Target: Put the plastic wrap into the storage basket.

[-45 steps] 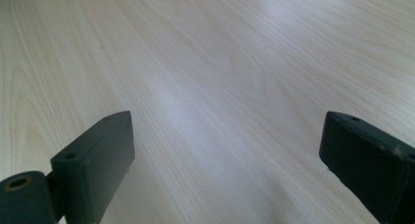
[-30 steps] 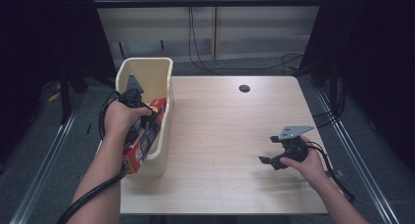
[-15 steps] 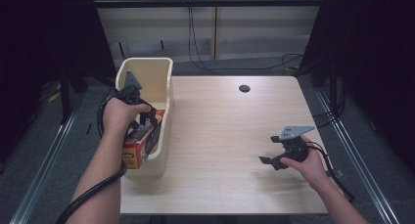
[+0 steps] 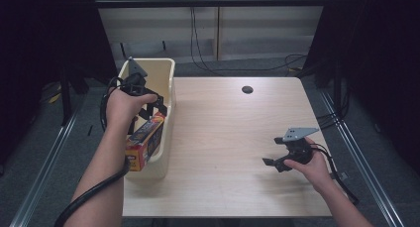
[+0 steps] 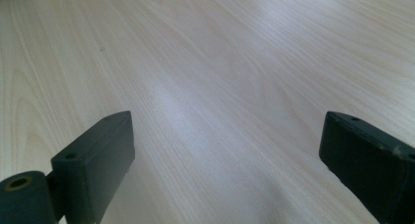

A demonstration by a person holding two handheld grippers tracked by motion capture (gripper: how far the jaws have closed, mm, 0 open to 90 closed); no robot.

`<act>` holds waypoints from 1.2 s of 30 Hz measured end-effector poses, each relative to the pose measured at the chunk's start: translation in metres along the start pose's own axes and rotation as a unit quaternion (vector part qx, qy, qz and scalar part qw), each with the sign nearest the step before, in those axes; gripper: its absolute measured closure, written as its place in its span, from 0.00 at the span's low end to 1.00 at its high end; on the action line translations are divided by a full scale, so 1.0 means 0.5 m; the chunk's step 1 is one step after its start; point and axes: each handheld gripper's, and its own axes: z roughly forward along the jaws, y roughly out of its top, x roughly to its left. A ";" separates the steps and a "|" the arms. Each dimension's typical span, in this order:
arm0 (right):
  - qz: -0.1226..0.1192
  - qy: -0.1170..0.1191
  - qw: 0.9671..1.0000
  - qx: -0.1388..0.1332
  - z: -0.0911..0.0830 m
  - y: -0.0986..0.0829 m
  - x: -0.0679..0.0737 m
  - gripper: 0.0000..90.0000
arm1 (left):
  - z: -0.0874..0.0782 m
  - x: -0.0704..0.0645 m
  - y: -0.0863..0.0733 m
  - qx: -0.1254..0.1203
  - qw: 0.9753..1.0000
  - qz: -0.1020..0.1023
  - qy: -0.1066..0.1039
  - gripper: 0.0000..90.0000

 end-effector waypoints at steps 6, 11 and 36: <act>-0.001 -0.002 1.000 0.000 0.000 0.000 0.000 0.07 | 0.003 -0.031 0.006 -0.009 1.000 0.024 -0.008 0.37; 0.000 -0.001 1.000 -0.002 -0.003 0.001 0.000 0.07 | 0.010 -0.053 0.009 -0.020 0.999 0.037 -0.021 0.34; -0.001 0.001 1.000 -0.003 -0.004 0.001 0.002 0.07 | 0.085 -0.130 0.012 -0.027 0.993 0.101 -0.048 0.24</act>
